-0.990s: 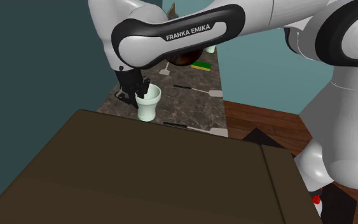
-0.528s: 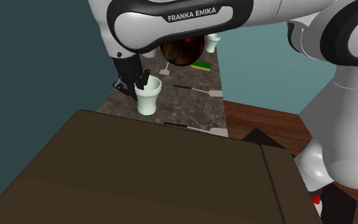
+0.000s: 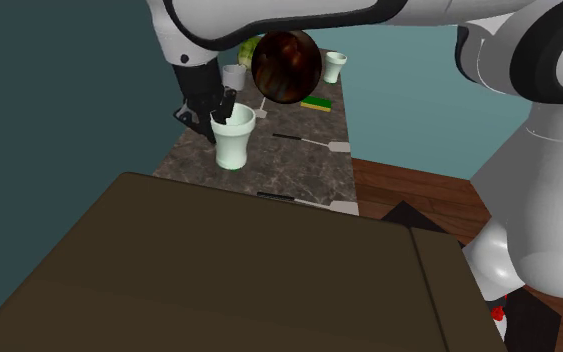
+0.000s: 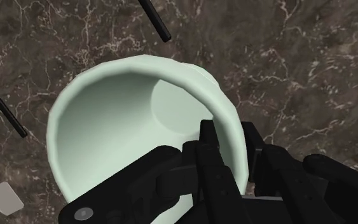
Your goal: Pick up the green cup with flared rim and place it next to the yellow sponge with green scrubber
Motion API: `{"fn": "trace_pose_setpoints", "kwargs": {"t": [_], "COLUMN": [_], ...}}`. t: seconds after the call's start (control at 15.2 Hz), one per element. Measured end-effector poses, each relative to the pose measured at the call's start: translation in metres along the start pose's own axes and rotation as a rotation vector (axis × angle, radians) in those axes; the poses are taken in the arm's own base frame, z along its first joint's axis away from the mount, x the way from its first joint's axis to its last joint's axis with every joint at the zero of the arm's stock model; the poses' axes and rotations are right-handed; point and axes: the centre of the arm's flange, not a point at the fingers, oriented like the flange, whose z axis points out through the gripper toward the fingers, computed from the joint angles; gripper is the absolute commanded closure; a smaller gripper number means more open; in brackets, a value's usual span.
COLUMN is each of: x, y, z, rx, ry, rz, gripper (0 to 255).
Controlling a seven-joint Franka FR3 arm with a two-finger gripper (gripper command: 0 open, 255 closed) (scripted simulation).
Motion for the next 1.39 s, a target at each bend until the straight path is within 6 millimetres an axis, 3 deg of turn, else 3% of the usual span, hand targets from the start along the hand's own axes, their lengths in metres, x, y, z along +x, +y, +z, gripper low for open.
{"fn": "trace_pose_setpoints", "kwargs": {"t": [1.39], "x": [-0.007], "y": [0.023], "z": [-0.101], "rx": [0.0], "ry": [0.0], "rz": [0.0], "gripper": [255]}}
